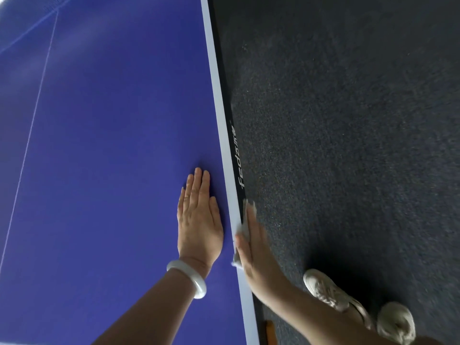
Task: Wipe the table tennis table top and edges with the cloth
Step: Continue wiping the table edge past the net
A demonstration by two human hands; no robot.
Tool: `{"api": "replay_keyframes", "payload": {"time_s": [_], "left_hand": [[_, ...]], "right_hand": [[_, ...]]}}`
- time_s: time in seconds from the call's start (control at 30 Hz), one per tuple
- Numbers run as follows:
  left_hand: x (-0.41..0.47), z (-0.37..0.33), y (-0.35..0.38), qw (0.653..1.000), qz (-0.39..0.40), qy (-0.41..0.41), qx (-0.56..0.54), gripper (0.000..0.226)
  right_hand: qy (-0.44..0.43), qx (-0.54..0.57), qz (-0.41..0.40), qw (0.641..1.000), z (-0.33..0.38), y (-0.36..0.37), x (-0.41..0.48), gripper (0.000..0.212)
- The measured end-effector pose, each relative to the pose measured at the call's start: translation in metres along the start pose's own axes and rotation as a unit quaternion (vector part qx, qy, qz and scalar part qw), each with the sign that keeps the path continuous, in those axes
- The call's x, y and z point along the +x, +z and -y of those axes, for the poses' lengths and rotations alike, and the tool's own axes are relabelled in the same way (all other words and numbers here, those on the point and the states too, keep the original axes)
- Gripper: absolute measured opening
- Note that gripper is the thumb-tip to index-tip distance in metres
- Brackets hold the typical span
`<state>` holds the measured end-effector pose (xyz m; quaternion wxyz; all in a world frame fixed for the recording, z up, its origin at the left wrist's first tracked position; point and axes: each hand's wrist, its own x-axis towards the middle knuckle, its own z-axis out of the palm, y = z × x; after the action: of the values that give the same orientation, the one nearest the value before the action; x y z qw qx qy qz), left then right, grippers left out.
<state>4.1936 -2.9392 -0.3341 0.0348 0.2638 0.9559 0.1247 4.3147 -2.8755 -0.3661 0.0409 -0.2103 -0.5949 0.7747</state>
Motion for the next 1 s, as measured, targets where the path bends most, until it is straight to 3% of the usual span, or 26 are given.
{"api": "replay_keyframes", "payload": {"time_s": [0.13, 0.27, 0.4, 0.5, 0.6, 0.7, 0.83, 1.0], "left_hand": [[-0.001, 0.0, -0.002, 1.0, -0.007, 0.003, -0.006, 0.056], [-0.003, -0.001, -0.001, 1.0, -0.008, 0.001, 0.0, 0.054], [-0.002, -0.001, 0.001, 1.0, -0.011, -0.002, 0.006, 0.05], [-0.002, -0.002, 0.001, 1.0, -0.015, -0.005, 0.01, 0.05], [-0.001, -0.003, -0.001, 1.0, -0.02, -0.001, 0.011, 0.049], [-0.001, -0.004, -0.001, 1.0, -0.018, 0.001, 0.008, 0.049], [-0.001, -0.002, 0.0, 1.0, -0.019, -0.004, 0.009, 0.049], [0.0, -0.002, 0.0, 1.0, -0.019, -0.008, 0.012, 0.049]], "right_hand": [[0.014, -0.01, -0.02, 1.0, 0.022, -0.008, 0.061, 0.061], [-0.004, 0.004, -0.05, 0.999, 0.024, -0.005, 0.06, 0.059], [0.003, 0.075, -0.002, 0.997, 0.009, -0.001, -0.016, 0.062], [0.024, 0.065, 0.059, 0.996, 0.0, -0.005, -0.073, 0.064], [0.091, 0.11, 0.102, 0.985, -0.002, -0.016, -0.104, 0.054], [0.132, 0.154, 0.123, 0.971, -0.003, -0.032, -0.115, 0.06], [0.087, 0.02, 0.17, 0.981, -0.006, -0.036, -0.129, 0.069], [0.08, -0.133, 0.094, 0.983, -0.012, -0.019, -0.151, 0.089]]}}
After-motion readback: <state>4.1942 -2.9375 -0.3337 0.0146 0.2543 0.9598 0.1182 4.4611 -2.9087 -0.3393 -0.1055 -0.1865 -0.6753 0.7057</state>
